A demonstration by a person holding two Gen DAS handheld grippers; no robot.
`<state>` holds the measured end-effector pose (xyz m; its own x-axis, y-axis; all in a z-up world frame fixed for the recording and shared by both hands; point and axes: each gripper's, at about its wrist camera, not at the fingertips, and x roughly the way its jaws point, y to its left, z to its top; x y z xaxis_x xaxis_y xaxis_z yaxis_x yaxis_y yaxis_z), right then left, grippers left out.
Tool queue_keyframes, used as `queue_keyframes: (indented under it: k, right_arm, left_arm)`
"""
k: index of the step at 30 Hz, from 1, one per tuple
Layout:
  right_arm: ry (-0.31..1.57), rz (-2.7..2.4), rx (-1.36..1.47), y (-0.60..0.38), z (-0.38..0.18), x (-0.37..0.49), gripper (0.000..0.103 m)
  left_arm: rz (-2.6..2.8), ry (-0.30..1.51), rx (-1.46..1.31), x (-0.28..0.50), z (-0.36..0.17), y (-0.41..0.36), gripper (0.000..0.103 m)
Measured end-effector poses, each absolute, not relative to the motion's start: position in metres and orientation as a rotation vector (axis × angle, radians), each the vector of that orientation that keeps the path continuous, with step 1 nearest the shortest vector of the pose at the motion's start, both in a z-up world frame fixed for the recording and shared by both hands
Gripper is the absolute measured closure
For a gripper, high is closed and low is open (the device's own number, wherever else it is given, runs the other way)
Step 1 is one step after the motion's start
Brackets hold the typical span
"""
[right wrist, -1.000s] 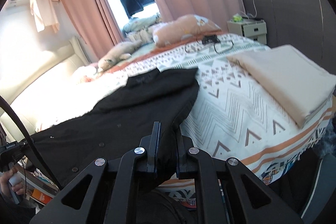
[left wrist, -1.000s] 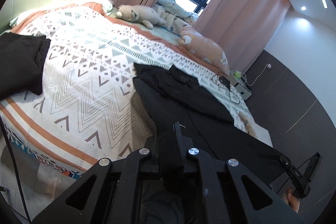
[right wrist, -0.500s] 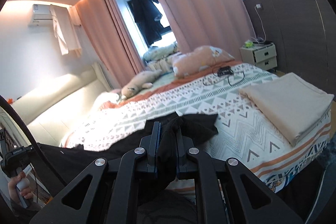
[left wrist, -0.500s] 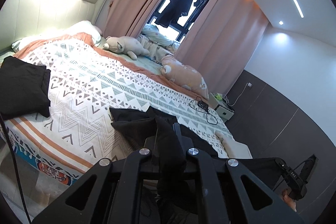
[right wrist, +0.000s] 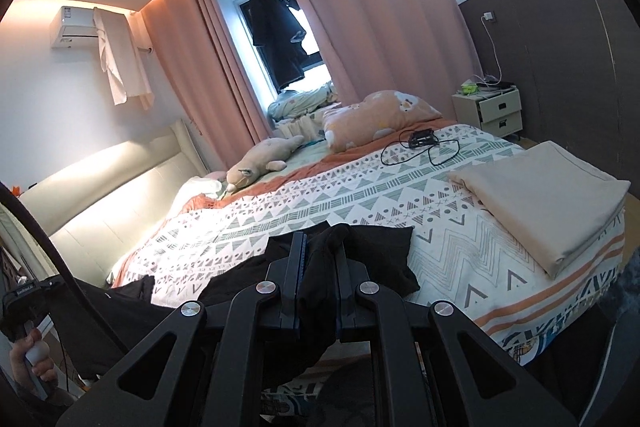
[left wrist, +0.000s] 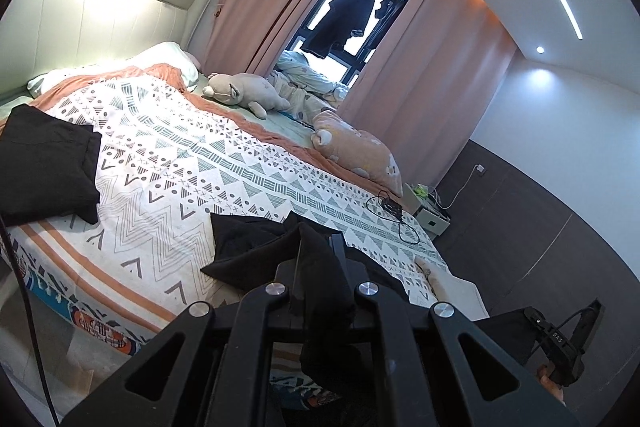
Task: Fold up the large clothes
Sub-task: 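Lift the hem end and fold it over toward the collar, open both tools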
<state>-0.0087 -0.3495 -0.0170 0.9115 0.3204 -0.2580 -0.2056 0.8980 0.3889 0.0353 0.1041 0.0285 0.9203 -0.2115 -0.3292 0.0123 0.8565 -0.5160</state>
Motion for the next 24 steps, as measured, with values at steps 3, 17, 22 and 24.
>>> queue_keyframes:
  k: [3,17,22,24]
  right_arm:
    - [0.323,0.274,0.37,-0.345,-0.008,0.013,0.096]
    - [0.268,0.25,0.459,-0.326,0.023,0.133,0.096]
    - [0.262,0.216,0.489,-0.315,0.02,0.178,0.096]
    - [0.263,0.205,0.492,-0.309,0.018,0.195,0.096]
  left_arm:
    - [-0.112,0.389,-0.52,0.055,0.037,0.106,0.094]
    - [-0.066,0.383,-0.519,0.182,0.067,0.122,0.094]
    - [-0.035,0.387,-0.512,0.232,0.069,0.123,0.094]
    - [-0.012,0.404,-0.526,0.254,0.065,0.125,0.094]
